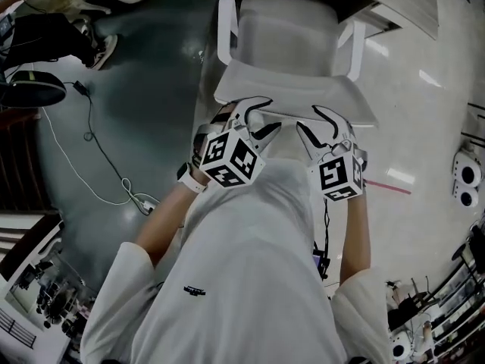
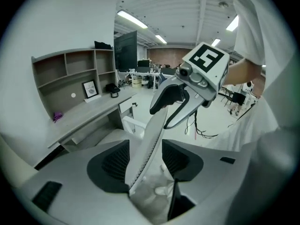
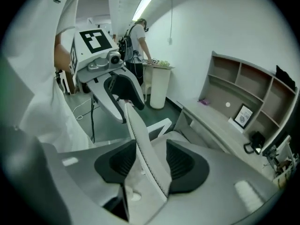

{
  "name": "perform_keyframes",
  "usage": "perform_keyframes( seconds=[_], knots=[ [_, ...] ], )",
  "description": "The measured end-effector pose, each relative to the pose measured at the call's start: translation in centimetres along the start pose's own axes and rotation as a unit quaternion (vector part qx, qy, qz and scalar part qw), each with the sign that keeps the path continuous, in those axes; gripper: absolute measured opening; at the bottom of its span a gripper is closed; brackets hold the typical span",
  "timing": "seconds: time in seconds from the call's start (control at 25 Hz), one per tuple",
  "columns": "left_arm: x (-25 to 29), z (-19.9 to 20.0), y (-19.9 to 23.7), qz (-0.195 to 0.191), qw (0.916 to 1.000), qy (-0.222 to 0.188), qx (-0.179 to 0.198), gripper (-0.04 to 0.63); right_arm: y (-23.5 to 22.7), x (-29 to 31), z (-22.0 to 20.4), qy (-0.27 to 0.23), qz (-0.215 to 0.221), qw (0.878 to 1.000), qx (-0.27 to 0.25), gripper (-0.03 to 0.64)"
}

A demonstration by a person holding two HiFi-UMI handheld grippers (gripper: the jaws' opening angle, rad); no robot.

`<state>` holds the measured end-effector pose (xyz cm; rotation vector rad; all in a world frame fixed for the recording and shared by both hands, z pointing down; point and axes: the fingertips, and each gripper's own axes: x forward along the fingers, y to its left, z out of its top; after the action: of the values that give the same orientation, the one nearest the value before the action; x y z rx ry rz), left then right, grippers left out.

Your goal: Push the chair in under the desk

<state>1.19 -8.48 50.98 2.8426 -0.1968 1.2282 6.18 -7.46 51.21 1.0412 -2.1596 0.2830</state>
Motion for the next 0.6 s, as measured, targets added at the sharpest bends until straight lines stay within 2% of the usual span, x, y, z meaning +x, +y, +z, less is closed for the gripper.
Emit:
perform_keyframes(
  seconds=[0.16,0.4,0.52,0.6],
  knots=[
    [1.5,-1.9,-0.5,-0.004,0.9978,0.055,0.036,0.201,0.3,0.8,-2.1,0.039,0.023,0.999,-0.03,0.201],
    [2.7,-3.7,-0.8,-0.002,0.992,0.106,0.068,0.201,1.0,2.0,-4.2,0.077,0.035,0.994,-0.067,0.201],
    [3.0,-4.5,-0.8,0.011,0.9879,0.128,0.086,0.199,0.9,2.9,-5.3,0.095,0.013,0.991,-0.098,0.197],
    [3.4,-4.5,-0.4,0.028,0.9864,0.135,0.09,0.146,0.5,3.1,-5.7,0.102,-0.006,0.988,-0.119,0.152]
  ],
)
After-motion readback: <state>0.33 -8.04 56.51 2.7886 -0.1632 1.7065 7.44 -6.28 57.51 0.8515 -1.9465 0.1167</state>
